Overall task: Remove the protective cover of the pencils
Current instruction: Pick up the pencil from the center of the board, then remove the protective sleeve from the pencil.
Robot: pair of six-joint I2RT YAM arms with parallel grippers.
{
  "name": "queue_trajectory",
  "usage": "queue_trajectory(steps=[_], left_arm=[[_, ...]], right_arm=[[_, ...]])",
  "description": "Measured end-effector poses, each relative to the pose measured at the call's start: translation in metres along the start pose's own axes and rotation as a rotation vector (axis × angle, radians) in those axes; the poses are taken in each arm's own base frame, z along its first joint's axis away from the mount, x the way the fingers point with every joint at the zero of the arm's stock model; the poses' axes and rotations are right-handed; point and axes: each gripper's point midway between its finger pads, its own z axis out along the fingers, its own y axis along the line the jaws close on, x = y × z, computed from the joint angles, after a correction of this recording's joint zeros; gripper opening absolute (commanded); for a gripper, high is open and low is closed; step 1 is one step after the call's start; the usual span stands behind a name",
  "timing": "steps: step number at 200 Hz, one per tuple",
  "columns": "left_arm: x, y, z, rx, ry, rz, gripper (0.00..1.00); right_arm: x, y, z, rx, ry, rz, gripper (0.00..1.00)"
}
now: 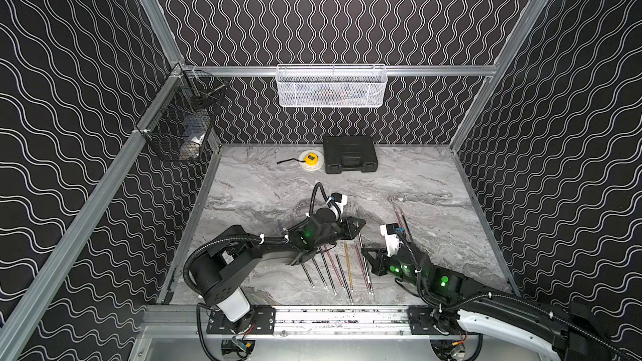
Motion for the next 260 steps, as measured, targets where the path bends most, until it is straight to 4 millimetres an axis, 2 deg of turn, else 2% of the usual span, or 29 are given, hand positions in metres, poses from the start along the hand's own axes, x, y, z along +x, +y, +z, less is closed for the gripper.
queue_trajectory(steps=[7,34,46,61,95,147,167,194,260], left_arm=[[0.000,0.000,0.000,-0.003,0.001,-0.005,0.11],[0.002,0.005,0.002,-0.019,0.002,-0.009,0.08],[0.001,0.012,0.001,-0.045,-0.008,-0.013,0.08],[0.003,0.019,0.000,-0.071,-0.010,-0.016,0.07],[0.007,0.025,-0.007,-0.101,-0.019,-0.018,0.05],[0.009,0.035,-0.021,-0.138,-0.067,-0.043,0.04],[0.007,0.037,-0.025,-0.143,-0.086,-0.048,0.04],[0.005,0.037,-0.026,-0.146,-0.098,-0.059,0.03],[0.006,0.039,-0.029,-0.144,-0.103,-0.073,0.02]], right_arm=[[0.000,0.000,0.000,0.000,0.000,0.000,0.00],[0.002,-0.002,0.001,0.003,0.002,0.004,0.33],[0.001,-0.002,0.001,0.004,-0.003,0.003,0.42],[-0.001,-0.002,0.002,0.014,-0.005,0.003,0.46],[-0.006,-0.001,0.012,0.081,0.019,-0.010,0.47],[0.006,-0.002,0.038,0.164,0.122,-0.074,0.42],[0.014,0.005,0.044,0.161,0.158,-0.116,0.40],[0.019,0.015,0.051,0.157,0.176,-0.160,0.30],[0.021,0.013,0.051,0.193,0.166,-0.209,0.00]])
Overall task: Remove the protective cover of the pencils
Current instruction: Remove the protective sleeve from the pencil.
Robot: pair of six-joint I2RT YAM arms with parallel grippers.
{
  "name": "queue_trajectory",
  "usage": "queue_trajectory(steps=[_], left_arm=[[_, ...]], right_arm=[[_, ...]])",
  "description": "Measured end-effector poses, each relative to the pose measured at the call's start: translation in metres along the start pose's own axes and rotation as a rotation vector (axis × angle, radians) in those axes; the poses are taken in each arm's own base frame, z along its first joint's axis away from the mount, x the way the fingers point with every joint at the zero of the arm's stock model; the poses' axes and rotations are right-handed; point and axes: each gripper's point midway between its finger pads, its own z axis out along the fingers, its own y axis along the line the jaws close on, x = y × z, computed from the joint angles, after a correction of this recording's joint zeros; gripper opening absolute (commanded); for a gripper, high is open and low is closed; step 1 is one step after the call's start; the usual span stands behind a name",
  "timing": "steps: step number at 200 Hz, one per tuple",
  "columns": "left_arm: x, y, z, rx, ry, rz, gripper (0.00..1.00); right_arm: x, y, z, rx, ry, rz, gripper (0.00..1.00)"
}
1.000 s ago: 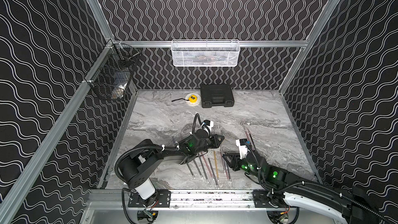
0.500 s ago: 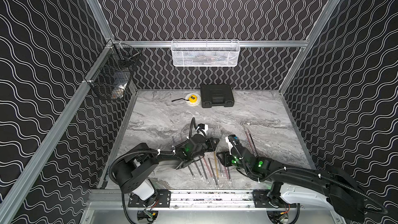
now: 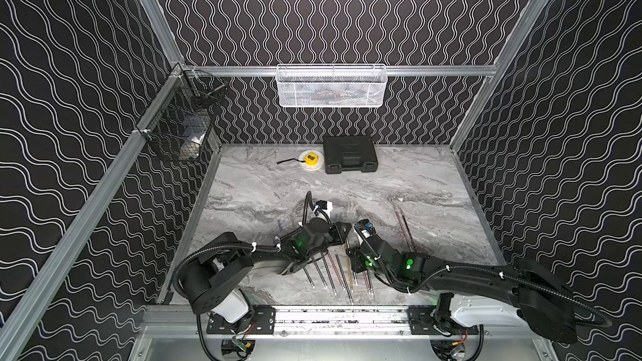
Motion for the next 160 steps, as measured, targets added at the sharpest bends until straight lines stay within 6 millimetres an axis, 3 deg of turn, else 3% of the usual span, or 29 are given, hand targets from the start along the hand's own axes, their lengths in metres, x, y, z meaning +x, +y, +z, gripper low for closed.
queue_trajectory(steps=[121,160], left_arm=[[0.000,-0.002,-0.002,0.004,0.002,-0.011,0.00],[-0.006,0.000,-0.004,-0.012,-0.022,-0.013,0.00]], right_arm=[[0.003,0.003,-0.005,0.031,-0.034,-0.046,0.00],[0.015,0.006,-0.007,0.026,-0.015,-0.066,0.00]])
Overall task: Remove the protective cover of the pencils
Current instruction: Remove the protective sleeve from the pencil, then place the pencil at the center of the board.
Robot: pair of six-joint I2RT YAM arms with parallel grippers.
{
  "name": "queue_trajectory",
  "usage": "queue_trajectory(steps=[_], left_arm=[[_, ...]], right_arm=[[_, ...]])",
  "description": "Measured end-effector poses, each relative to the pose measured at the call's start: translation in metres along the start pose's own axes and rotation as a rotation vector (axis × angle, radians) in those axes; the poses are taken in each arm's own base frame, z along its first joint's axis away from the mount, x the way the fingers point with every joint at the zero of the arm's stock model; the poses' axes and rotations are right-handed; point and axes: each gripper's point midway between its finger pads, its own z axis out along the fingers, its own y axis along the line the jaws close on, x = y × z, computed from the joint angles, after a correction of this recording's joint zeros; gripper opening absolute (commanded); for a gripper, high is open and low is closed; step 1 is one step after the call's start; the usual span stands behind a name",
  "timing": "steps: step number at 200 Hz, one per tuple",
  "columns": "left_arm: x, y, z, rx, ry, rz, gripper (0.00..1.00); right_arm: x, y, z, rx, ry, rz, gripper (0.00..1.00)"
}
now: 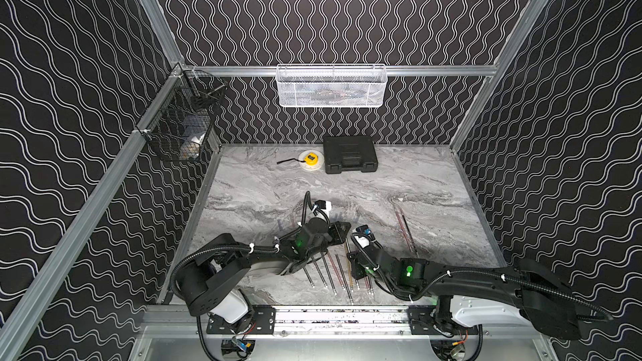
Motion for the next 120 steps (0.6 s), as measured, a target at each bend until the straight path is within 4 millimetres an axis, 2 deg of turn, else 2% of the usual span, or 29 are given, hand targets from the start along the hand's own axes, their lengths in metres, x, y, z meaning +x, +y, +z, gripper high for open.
queue_trajectory(steps=[44,76,120], left_arm=[[-0.011,0.008,-0.003,-0.024,-0.025,-0.009,0.00],[-0.019,0.019,-0.004,-0.044,-0.041,-0.022,0.00],[-0.022,0.020,-0.005,-0.045,-0.042,-0.026,0.00]], right_arm=[[0.016,0.010,-0.002,-0.039,0.028,-0.025,0.00],[0.017,0.015,-0.007,-0.059,0.014,-0.018,0.00],[0.011,0.018,-0.014,-0.071,-0.016,-0.006,0.00]])
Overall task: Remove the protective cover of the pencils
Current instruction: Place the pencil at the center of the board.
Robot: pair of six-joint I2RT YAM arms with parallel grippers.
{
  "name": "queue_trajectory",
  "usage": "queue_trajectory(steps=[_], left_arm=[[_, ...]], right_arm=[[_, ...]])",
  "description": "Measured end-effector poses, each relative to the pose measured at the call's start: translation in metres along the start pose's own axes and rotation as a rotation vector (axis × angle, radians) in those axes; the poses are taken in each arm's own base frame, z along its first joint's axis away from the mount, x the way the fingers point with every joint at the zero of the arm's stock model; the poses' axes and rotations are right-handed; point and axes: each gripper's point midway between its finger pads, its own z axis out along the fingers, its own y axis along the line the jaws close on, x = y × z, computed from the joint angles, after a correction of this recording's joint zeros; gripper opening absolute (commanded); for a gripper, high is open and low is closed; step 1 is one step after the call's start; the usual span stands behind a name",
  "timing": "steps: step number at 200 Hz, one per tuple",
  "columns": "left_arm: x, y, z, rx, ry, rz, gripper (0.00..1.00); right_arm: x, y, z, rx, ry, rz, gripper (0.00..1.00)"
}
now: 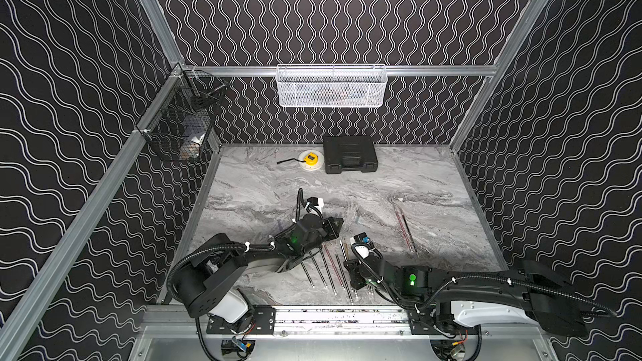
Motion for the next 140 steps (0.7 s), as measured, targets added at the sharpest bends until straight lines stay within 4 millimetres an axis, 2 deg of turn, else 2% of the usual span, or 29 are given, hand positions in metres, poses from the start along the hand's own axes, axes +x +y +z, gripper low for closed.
queue_trajectory(steps=[34,81,108,140], left_arm=[[-0.004,-0.003,-0.003,0.002,-0.009,-0.001,0.00],[-0.007,-0.005,-0.006,0.005,-0.020,0.000,0.00],[-0.005,-0.001,-0.004,-0.004,-0.013,0.000,0.00],[0.003,0.006,0.001,-0.021,0.014,0.000,0.00]], right_arm=[[-0.001,-0.013,-0.006,0.039,-0.024,0.023,0.00],[-0.015,-0.047,-0.030,0.149,-0.114,0.105,0.00],[-0.019,-0.079,-0.035,0.249,-0.128,0.168,0.00],[-0.009,-0.121,-0.028,0.369,-0.079,0.250,0.00]])
